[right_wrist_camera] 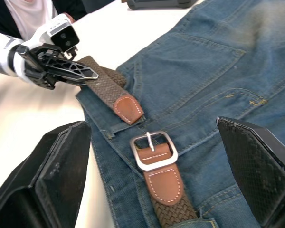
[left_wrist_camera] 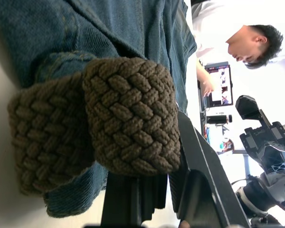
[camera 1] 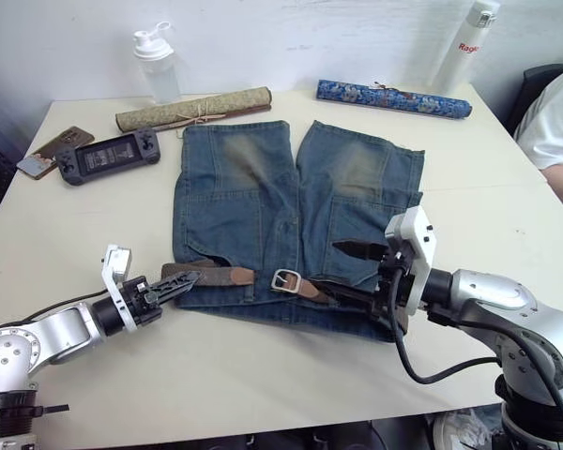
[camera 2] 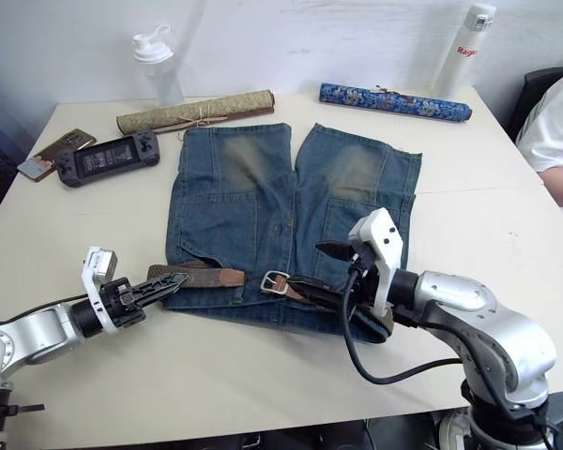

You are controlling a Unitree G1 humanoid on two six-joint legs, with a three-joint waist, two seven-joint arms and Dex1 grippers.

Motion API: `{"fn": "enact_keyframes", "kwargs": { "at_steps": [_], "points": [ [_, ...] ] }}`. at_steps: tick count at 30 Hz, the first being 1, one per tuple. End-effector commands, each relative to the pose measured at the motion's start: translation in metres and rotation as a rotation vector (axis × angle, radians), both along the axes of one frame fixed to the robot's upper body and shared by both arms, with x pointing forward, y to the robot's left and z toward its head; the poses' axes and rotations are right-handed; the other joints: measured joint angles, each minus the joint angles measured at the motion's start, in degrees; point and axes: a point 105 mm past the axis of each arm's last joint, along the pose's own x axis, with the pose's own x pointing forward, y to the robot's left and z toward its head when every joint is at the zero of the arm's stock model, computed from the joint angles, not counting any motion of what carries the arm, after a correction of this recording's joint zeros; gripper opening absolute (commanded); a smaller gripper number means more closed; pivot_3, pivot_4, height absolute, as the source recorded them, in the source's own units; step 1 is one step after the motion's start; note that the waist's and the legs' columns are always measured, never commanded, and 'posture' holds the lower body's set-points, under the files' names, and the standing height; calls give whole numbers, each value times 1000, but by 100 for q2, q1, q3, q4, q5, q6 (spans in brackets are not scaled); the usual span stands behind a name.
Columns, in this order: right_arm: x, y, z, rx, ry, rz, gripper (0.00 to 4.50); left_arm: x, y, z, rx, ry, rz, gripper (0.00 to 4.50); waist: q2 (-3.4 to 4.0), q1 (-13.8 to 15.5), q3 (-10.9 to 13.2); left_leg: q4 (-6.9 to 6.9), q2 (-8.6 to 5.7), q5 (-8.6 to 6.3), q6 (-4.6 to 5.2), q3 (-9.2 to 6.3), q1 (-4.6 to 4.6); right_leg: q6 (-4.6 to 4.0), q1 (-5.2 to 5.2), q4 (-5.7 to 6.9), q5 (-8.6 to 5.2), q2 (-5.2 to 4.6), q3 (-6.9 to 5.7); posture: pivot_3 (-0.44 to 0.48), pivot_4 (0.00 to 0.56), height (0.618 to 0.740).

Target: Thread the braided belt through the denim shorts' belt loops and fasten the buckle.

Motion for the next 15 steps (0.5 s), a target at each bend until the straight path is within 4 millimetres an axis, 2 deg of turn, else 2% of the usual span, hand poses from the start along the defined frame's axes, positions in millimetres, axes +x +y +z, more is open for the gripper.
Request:
{"fn": "enact_keyframes", "kwargs": {
  "at_steps": [1,9,13,15],
  "points": [
    [-3,-1,8,13,-38,10,4456,-4,9,14,24,-34,-21,0,-1,-5,1,-1,0,0,0,0,0,0,0,-1,0,0,0,0,150,717],
    [-3,3,6,15,-29,22,4456,-7,12,25,58,-54,-41,0,-2,-11,1,-4,0,0,0,0,0,0,-1,-4,0,-3,0,0,150,717],
    [-3,4,5,26,-25,20,4456,-11,-2,30,66,-80,-94,0,-4,-13,3,-4,0,0,0,0,-1,0,-1,-4,0,-4,0,0,150,717],
    [-4,5,5,31,-23,22,4456,-12,-2,31,71,-73,-92,0,-4,-16,3,-4,-1,-1,0,0,-1,1,-1,-4,0,-5,1,0,150,717]
  ]
}}
